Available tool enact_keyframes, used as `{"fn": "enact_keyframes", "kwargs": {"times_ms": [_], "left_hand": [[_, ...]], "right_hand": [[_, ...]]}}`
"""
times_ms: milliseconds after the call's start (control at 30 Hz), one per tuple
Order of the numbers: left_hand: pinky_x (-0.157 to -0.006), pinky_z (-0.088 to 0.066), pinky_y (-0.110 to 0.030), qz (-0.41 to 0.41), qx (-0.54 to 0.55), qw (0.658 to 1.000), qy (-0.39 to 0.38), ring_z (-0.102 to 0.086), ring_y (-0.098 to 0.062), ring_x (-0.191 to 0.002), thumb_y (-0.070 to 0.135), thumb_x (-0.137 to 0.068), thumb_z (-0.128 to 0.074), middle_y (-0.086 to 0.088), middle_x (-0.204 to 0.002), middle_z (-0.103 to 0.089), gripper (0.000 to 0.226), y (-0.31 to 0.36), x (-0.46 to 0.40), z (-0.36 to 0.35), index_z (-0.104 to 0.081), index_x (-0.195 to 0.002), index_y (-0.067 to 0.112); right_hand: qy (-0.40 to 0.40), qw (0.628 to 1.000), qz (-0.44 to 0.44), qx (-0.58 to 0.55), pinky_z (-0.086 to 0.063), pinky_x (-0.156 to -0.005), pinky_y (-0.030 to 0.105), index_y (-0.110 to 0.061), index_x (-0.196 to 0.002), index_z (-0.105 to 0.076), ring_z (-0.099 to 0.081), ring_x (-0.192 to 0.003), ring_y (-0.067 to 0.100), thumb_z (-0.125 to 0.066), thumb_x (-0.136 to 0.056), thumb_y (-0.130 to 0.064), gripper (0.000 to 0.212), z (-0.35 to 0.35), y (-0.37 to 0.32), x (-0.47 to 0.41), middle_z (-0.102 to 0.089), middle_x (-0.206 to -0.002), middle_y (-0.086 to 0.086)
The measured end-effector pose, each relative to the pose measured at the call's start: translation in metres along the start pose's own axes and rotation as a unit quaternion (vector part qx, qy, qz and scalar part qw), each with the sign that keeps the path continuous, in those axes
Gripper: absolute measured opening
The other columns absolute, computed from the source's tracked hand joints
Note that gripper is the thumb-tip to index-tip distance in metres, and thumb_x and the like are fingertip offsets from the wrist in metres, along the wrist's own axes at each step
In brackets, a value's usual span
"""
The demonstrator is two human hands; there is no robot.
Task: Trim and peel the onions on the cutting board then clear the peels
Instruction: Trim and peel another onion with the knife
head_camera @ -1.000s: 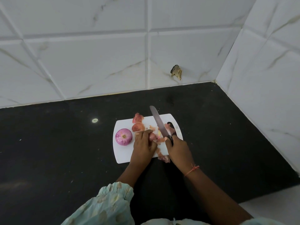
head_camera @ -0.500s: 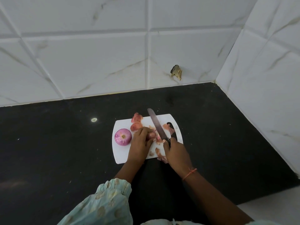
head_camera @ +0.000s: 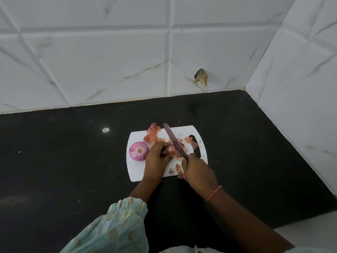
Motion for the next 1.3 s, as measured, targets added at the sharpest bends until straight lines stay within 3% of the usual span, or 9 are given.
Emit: {"fn": "enact_keyframes", "kwargs": {"times_ms": [300,467,633,767,933,1000,1067,1167,1300], "left_hand": [[-0.081,-0.055,-0.032,-0.009,0.000,1.000,-0.005,-0.061,-0.008,-0.093,0.011,-0.082,-0.078,0.011,-0.100,-0.064,0.032,-0.006,-0.002,-0.003,-0.061,-0.103,0.030],[-0.085,-0.055,-0.036,-0.011,-0.002,1.000,-0.007,-0.061,-0.009,-0.097,0.015,-0.083,-0.077,0.013,-0.102,-0.064,0.032,-0.010,-0.002,-0.004,-0.062,-0.105,0.032],[-0.083,-0.055,-0.028,-0.013,0.007,1.000,-0.013,-0.061,-0.004,-0.097,0.018,-0.082,-0.080,0.014,-0.106,-0.063,0.033,-0.009,-0.002,-0.001,-0.060,-0.105,0.031],[-0.082,-0.051,-0.014,-0.010,0.038,0.999,-0.001,-0.061,0.000,-0.102,0.012,-0.085,-0.077,0.018,-0.111,-0.059,0.039,-0.006,0.004,0.002,-0.054,-0.107,0.034],[-0.091,-0.054,-0.026,-0.034,0.075,0.996,0.037,-0.062,-0.008,-0.111,0.031,-0.098,-0.060,0.008,-0.124,-0.060,0.036,0.000,0.009,0.008,-0.050,-0.132,0.024],[-0.094,-0.049,-0.020,-0.023,0.071,0.996,0.045,-0.058,-0.001,-0.116,0.038,-0.101,-0.049,0.016,-0.125,-0.058,0.034,0.004,0.011,0.010,-0.050,-0.135,0.031],[-0.091,-0.046,-0.011,-0.003,0.101,0.994,0.046,-0.057,0.008,-0.113,0.037,-0.106,-0.044,0.027,-0.119,-0.060,0.022,0.013,0.014,0.013,-0.051,-0.125,0.044],[-0.083,-0.049,-0.011,0.105,0.219,0.970,0.013,-0.064,0.009,-0.100,0.035,-0.106,-0.043,0.021,-0.107,-0.066,0.017,0.009,0.015,0.006,-0.058,-0.109,0.043],[-0.093,-0.057,-0.038,0.217,0.404,0.889,-0.006,-0.071,-0.021,-0.102,0.034,-0.100,-0.055,-0.011,-0.114,-0.072,0.029,-0.008,0.017,-0.007,-0.062,-0.121,0.015]], "right_hand": [[-0.045,0.997,0.018,0.053,-0.039,-0.069,0.034,-0.009,-0.116,-0.050,-0.062,-0.097,0.029,-0.036,-0.103,-0.039,0.035,-0.002,-0.014,-0.021,-0.063,-0.103,0.011],[-0.063,0.996,0.007,0.065,-0.036,-0.065,0.032,-0.012,-0.115,-0.045,-0.064,-0.090,0.025,-0.036,-0.102,-0.046,0.038,-0.014,-0.001,-0.007,-0.064,-0.095,0.006],[-0.048,0.997,-0.007,0.057,-0.035,-0.064,0.031,-0.013,-0.116,-0.042,-0.066,-0.089,0.024,-0.032,-0.102,-0.048,0.039,-0.023,0.004,-0.004,-0.066,-0.095,0.004],[-0.046,0.998,-0.006,0.045,-0.037,-0.064,0.031,-0.013,-0.115,-0.043,-0.066,-0.090,0.024,-0.033,-0.101,-0.049,0.040,-0.022,0.004,-0.005,-0.067,-0.095,0.005],[-0.055,0.998,-0.011,0.029,-0.037,-0.065,0.031,-0.013,-0.116,-0.043,-0.066,-0.093,0.025,-0.037,-0.101,-0.049,0.040,-0.022,0.006,-0.005,-0.067,-0.098,0.006],[-0.063,0.997,-0.020,0.027,-0.040,-0.067,0.032,-0.013,-0.116,-0.044,-0.065,-0.095,0.025,-0.037,-0.100,-0.051,0.042,-0.023,0.009,-0.006,-0.067,-0.099,0.007],[-0.064,0.998,-0.025,0.014,-0.047,-0.073,0.036,-0.014,-0.115,-0.045,-0.065,-0.096,0.026,-0.036,-0.099,-0.052,0.043,-0.021,0.013,-0.005,-0.067,-0.100,0.007],[-0.015,0.999,-0.020,0.033,-0.048,-0.073,0.037,-0.015,-0.119,-0.047,-0.065,-0.095,0.027,-0.034,-0.101,-0.046,0.039,-0.008,0.014,-0.007,-0.066,-0.100,0.007],[0.059,0.998,-0.008,0.033,-0.048,-0.068,0.035,-0.020,-0.137,-0.038,-0.066,-0.089,0.025,-0.035,-0.103,-0.042,0.041,0.010,0.015,-0.007,-0.067,-0.096,0.005]]}}
Point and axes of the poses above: each hand's wrist, its own x-axis away from the middle knuckle, its own z-axis out of the back of the hand, y = z × x, the point moved 9 cm from there along -x, towards the middle knuckle
